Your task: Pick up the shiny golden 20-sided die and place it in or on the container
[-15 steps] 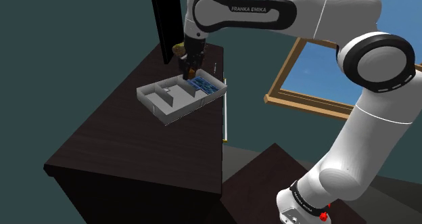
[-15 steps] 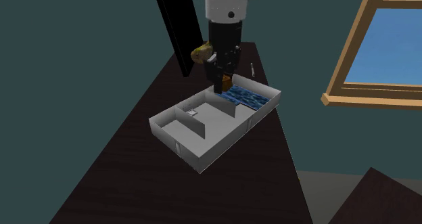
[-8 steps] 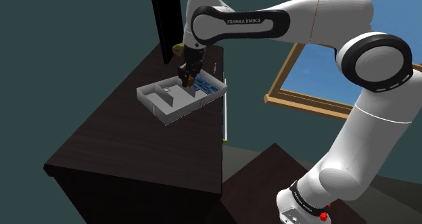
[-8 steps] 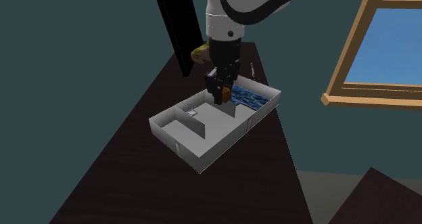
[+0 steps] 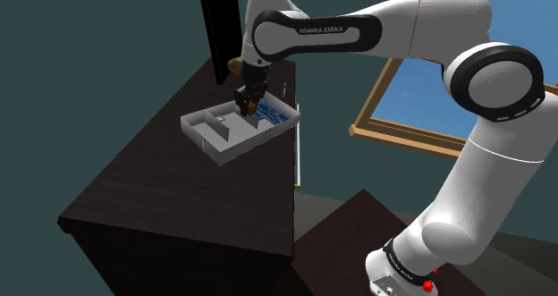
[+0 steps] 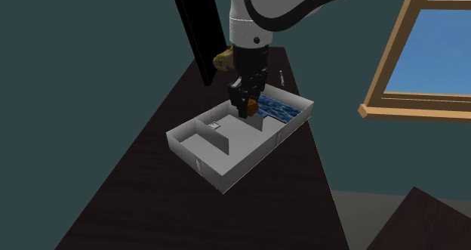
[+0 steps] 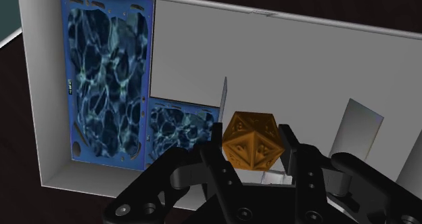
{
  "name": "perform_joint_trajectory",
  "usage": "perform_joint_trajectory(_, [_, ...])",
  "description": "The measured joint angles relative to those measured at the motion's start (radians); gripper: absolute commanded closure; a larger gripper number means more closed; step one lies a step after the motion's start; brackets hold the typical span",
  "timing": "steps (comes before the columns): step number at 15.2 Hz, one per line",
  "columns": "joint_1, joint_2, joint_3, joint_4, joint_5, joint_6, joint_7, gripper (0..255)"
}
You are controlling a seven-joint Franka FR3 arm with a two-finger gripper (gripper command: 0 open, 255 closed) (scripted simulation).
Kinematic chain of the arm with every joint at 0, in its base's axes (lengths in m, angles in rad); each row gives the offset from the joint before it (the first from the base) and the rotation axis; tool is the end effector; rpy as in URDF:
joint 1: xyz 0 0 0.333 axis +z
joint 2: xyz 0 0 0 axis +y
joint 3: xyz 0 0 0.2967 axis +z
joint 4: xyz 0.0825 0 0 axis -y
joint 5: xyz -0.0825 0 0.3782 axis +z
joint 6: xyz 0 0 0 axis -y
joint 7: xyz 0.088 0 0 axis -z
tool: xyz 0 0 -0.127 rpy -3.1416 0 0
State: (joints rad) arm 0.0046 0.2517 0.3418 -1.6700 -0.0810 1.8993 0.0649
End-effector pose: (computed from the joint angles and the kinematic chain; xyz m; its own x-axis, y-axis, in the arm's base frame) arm 0.5915 0.1907 0.4264 0.9558 0.2939 -0.0076 0.2939 -0.9558 -0.0066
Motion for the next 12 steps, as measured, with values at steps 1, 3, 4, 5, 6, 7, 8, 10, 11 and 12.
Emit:
perform_joint_trajectory(1, [0.0, 0.0, 0.0, 0.0, 0.0, 0.0, 0.0, 0])
perform_joint_trajectory(3, [0.0, 0.0, 0.0, 0.0, 0.0, 0.0, 0.0, 0])
perform_joint_trajectory(4, [0.0, 0.0, 0.0, 0.0, 0.0, 0.0, 0.0, 0])
perform_joint_trajectory(5, [0.0, 0.0, 0.0, 0.0, 0.0, 0.0, 0.0, 0])
perform_joint_trajectory(6, [0.0, 0.0, 0.0, 0.0, 0.0, 0.0, 0.0, 0])
perform_joint_trajectory(7, [0.001, -0.001, 0.001, 0.015, 0.001, -0.016, 0.0, 0])
perform_joint_trajectory(8, [0.001, -0.004, 0.001, 0.036, 0.002, -0.038, -0.001, 0])
perform_joint_trajectory(10, [-0.001, -0.012, 0.001, 0.08, 0.006, -0.09, -0.007, 0])
perform_joint_trajectory(11, [0.001, -0.013, 0.002, 0.094, 0.006, -0.104, -0.005, 0])
perform_joint_trajectory(12, [0.002, -0.011, 0.003, 0.105, 0.006, -0.114, -0.005, 0])
